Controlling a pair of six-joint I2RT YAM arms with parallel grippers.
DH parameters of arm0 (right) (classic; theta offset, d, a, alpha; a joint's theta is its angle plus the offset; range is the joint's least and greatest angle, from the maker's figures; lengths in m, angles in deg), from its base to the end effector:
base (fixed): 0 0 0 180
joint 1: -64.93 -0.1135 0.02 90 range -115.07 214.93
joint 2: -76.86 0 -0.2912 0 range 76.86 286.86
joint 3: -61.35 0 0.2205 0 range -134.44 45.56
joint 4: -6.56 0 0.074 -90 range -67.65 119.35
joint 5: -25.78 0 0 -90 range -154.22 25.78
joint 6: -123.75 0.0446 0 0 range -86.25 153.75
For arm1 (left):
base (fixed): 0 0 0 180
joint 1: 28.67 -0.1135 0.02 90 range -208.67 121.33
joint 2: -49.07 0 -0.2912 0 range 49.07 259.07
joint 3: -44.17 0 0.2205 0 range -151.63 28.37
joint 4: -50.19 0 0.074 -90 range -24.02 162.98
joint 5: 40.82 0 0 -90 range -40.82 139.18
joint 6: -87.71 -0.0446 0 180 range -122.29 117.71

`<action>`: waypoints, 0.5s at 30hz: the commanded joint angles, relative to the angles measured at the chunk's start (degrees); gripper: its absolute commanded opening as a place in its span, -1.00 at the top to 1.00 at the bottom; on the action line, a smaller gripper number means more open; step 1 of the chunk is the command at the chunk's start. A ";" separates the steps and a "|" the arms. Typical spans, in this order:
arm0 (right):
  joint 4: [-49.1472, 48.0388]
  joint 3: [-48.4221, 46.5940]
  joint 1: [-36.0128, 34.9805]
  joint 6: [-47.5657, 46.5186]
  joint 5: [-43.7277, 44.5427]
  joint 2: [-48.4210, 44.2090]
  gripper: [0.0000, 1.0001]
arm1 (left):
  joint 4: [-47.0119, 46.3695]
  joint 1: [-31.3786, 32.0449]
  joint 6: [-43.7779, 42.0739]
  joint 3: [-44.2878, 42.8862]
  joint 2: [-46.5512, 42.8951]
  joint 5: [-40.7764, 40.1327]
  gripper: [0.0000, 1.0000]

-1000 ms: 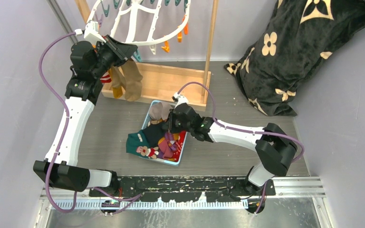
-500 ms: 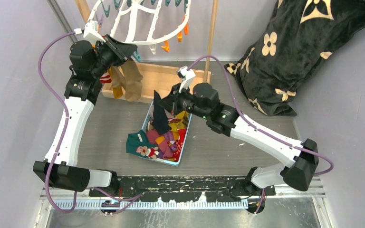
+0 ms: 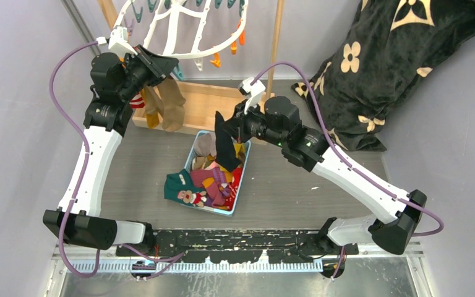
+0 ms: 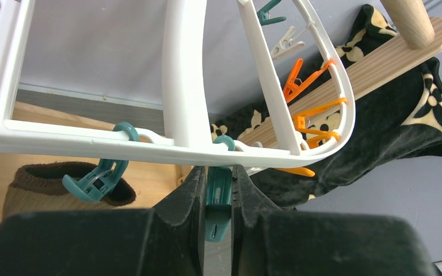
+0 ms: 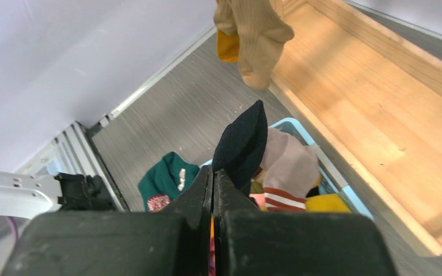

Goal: Clip the socks to the hanger
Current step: Adjust the sock in the bin.

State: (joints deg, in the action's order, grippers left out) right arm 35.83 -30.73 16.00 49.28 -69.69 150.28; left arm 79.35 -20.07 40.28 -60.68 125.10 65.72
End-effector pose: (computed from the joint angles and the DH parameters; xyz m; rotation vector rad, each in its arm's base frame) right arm 0.1690 0.2005 0.4413 -0.5995 1.7439 0.8902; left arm 0.2548 -0.0514 0.5017 -0.2520 1.6346 -0.9173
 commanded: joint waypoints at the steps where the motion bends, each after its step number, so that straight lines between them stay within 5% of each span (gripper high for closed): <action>1: 4.99 -5.71 0.67 -8.26 -0.59 -1.07 0.98 | -3.35 -0.20 -1.26 -3.14 -1.43 -0.19 1.00; 10: 9.14 -8.11 -0.12 -10.49 -8.77 1.65 0.98 | -3.37 -0.22 -1.48 -3.23 -1.50 -0.20 1.00; 15: 12.37 -6.19 -8.72 -11.81 -9.16 6.64 0.86 | -3.21 -0.25 -1.67 -3.23 -1.41 -0.14 1.00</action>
State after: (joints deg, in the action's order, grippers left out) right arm 45.22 -36.78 13.79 39.57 -75.90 153.19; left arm 79.39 -20.07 40.06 -60.70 125.10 65.72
